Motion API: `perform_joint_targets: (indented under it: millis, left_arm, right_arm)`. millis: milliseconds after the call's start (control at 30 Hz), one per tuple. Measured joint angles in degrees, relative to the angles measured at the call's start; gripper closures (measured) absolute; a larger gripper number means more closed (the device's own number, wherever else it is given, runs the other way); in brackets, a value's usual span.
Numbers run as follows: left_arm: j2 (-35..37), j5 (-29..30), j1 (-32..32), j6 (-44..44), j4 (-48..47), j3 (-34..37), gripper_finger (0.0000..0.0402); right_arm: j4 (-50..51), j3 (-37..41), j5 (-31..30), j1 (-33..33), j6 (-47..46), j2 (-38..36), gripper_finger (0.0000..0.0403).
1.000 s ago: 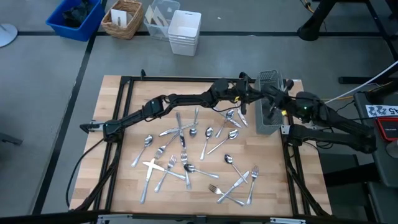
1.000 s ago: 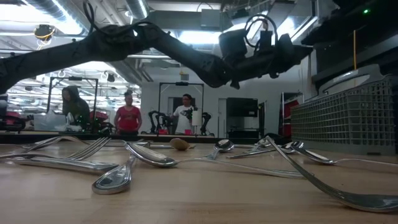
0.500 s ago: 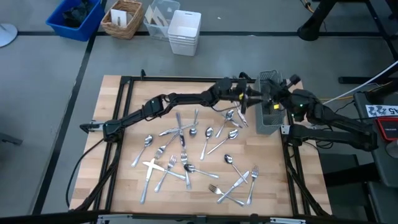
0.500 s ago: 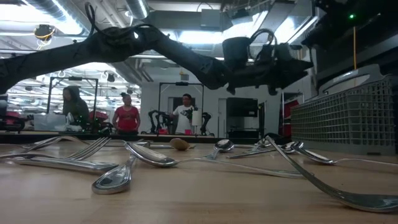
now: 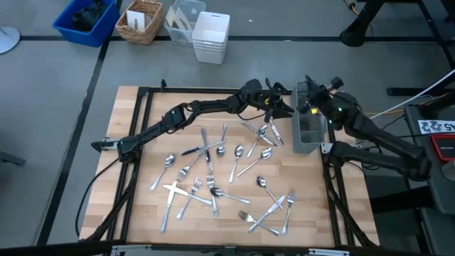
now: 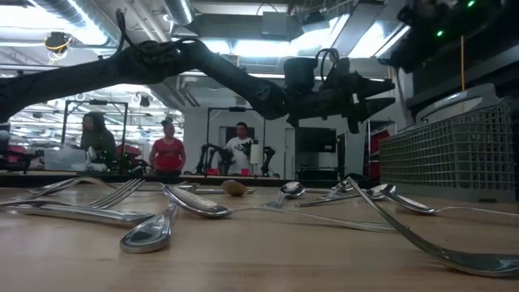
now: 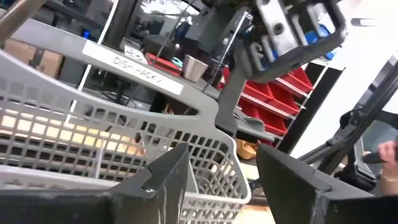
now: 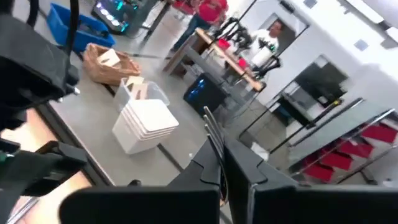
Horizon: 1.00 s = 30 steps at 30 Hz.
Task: Sort silverware
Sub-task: Put the fork into the left section of the utensil holder
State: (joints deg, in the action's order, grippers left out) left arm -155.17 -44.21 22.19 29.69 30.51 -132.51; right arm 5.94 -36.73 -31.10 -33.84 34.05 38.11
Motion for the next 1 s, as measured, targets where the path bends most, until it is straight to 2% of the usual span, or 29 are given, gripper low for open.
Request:
perform_joint_targets:
  millis: [267,467,767,1000]
  left_arm:
    - [0.00,-0.89,0.11,0.18,0.03,-0.02,0.0219]
    - [0.02,-0.94,0.16,-0.13,0.08,-0.03,0.0219]
    - [0.02,-1.96,0.31,-0.19,0.10,-0.04,0.0219]
    - [0.04,-1.98,0.31,-0.16,0.10,-0.07,0.0219]
  right_arm:
    - [0.14,0.00,9.58,-13.85,-4.07,8.20,0.0389]
    - [0.14,0.00,13.30,-20.06,-4.36,13.92,0.0392]
    - [0.39,0.04,13.21,-21.33,-5.62,17.34,0.0364]
    - [0.73,0.04,12.04,-21.31,-9.41,17.31,0.0364]
